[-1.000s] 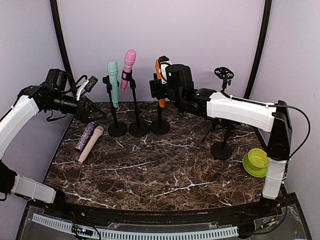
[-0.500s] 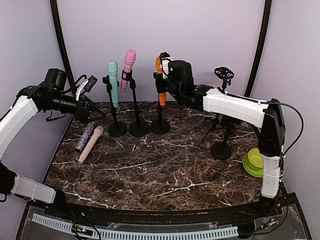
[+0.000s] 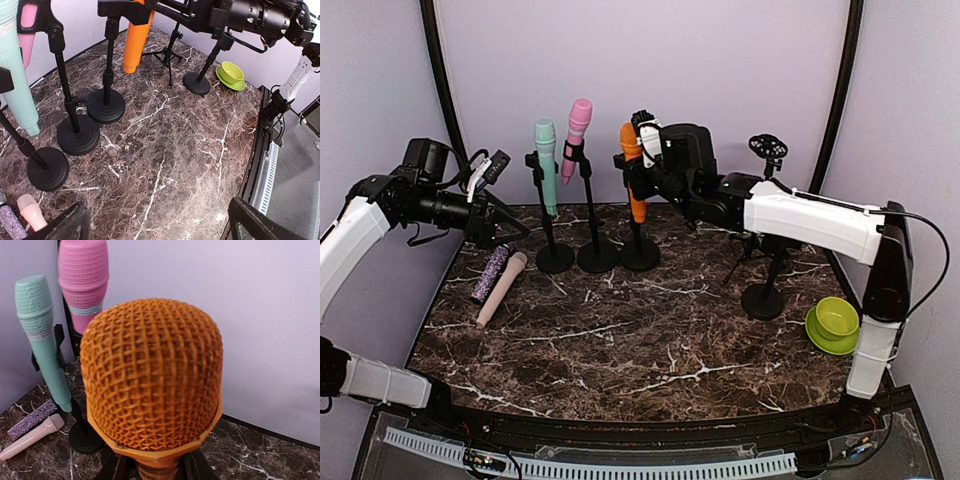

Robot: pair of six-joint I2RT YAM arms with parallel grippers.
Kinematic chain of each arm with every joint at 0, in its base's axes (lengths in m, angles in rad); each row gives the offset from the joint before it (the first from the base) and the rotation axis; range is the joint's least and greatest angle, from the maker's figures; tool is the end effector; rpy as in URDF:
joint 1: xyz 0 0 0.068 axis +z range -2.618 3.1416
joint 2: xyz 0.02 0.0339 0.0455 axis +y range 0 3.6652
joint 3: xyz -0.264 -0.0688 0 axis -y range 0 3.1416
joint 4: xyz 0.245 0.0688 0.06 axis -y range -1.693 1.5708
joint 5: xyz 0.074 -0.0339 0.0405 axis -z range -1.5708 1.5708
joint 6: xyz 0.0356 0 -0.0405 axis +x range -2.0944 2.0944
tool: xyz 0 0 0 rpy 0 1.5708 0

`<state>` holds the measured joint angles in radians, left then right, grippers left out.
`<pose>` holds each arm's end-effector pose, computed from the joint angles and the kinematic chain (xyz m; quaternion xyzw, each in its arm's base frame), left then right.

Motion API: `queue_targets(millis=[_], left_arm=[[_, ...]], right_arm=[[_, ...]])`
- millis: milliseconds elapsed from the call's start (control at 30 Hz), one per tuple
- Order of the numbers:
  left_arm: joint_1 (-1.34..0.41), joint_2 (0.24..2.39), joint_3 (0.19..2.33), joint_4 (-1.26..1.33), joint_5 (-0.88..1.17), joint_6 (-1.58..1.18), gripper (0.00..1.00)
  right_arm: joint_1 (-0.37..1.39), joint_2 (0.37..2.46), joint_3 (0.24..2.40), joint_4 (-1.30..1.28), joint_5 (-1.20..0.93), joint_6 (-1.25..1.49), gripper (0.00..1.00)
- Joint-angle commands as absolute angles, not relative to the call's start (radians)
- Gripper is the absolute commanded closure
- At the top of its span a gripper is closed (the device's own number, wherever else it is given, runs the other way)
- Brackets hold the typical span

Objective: Remove the microphone from the stand
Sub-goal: Move the microphone stand with the microphone to the center of the board.

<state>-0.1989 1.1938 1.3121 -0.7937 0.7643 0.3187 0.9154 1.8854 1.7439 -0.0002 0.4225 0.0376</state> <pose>0.2273 -0.0709 0.3851 0.3701 0.7673 -0.3115 0.4211 0.2908 0.3543 0.3744 -0.1895 0.7270 0.1531 0.6420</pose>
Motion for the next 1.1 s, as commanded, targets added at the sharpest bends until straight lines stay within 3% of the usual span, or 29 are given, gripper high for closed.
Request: queue_targets(millis=[0,400,867,967,1067], left_arm=[[-0.193,1.168,1.290,-0.777,0.799,0.322,0.01],[-0.193,1.115,1.243,-0.770,0.866,0.356,0.01],[-0.193,1.054,1.194,-0.844,0.955,0.526,0.01],[-0.194,1.043,1.170,-0.829,1.000,0.572,0.01],[-0.194,1.049,1.164,-0.825,1.046,0.644,0.01]], right_arm=[[0.985,1.741,1.669,0.087,0.376,0.072,0.94],[1.112,1.624,1.484,0.159,0.296,0.163,0.98],[1.255,1.714,1.563,0.186,0.219,0.149,0.96],[1.257,1.714,1.543,0.189,0.183,0.163,0.84],[1.257,1.714,1.529,0.189,0.138,0.169,0.44]])
